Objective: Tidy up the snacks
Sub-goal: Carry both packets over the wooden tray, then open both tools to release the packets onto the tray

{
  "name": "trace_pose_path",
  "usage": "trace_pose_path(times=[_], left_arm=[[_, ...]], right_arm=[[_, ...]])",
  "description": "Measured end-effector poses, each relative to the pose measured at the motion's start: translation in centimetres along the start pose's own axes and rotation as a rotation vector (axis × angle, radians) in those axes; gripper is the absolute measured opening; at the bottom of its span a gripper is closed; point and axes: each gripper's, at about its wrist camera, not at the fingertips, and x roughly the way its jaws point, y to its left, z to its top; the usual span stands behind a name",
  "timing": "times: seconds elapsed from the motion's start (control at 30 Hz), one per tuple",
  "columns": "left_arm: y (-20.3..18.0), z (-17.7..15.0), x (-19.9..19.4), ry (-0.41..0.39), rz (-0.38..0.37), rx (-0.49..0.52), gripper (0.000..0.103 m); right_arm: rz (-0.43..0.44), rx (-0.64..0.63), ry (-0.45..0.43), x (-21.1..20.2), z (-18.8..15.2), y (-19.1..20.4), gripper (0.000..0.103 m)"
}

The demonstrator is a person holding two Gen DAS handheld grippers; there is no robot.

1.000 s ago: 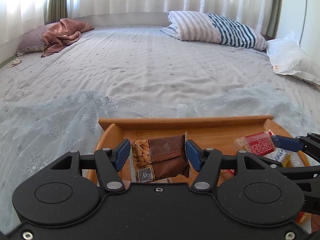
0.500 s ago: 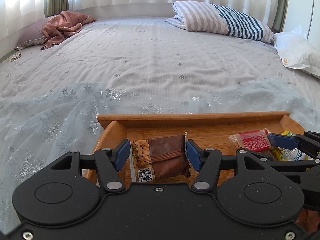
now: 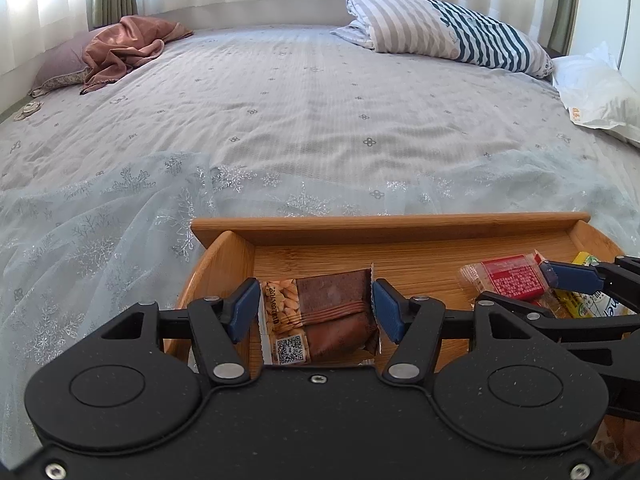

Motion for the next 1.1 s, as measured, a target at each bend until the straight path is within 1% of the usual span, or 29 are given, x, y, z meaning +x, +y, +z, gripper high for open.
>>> trace_pose_path(times=[0.3,0.33,0.4,0.43,0.53,0.77,0.93,1.1], left_arm=[[-0.1,0.0,0.0,0.007,-0.002,0.001,0.063],[-0.1,0.0,0.0,0.009,-0.003,0.001,0.063],[0.0,0.0,0.0,0.012,-0.007,-0.003,0.065],[0.0,0.1,-0.1,0.012,-0.008,-0.007,0.066],[0.2,0.3,-0.4,0.006,-0.015,-0.017,0.076],[0.3,0.5,-1.8,-0.005,-0.003,-0.019,0.092],[0.0,0.3,-3.3,-0.015,0.015,0.006,0.094],[0.1,-0.1,-5.1,-0.026,0.012,-0.002,0.096]], right_arm=[[0.007,0.007,0.001,0.1,0.1,-0.2,0.071],[0.008,0.007,0.0,0.1,0.1,-0.2,0.072],[0.012,0.008,-0.004,0.0,0.1,-0.2,0.079],[0.014,0.009,-0.006,-0.1,0.1,-0.3,0.079],[0.017,0.015,-0.013,-0.3,0.1,-0.3,0.083],[0.022,0.047,-0.038,-1.7,0.5,-0.8,0.087],[0.021,0.049,-0.061,-3.3,0.5,-0.9,0.089],[0.006,0.043,-0.084,-5.3,0.3,-0.7,0.09]])
